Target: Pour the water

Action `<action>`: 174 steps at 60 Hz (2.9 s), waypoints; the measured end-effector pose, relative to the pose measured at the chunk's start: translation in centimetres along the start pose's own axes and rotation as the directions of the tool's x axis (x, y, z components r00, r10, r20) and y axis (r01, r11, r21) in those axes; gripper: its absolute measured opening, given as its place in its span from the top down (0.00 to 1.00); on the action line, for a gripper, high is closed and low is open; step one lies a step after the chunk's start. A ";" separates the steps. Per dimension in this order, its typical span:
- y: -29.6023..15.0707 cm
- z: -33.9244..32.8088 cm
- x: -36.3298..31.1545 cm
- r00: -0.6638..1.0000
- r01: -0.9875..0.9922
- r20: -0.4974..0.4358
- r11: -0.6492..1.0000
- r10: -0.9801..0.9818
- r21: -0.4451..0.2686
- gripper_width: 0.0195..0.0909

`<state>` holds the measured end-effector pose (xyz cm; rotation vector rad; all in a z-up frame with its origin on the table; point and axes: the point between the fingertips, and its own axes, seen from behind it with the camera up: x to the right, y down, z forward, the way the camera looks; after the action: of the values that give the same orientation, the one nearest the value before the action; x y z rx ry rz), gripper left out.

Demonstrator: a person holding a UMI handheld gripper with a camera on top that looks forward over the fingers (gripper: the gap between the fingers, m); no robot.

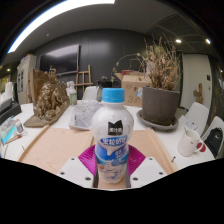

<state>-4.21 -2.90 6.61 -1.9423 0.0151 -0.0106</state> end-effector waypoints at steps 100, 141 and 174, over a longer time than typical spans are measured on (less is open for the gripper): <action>-22.0 -4.5 28.4 0.789 -0.593 0.283 0.798 0.546 0.113 0.78; 0.6 1.9 44.6 0.990 -0.035 -0.134 0.999 0.036 0.009 0.77; -0.4 -5.2 41.8 0.980 -0.040 -0.196 0.994 0.019 -0.100 0.08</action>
<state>37.50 -8.20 8.89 -2.0376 0.1775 -0.1835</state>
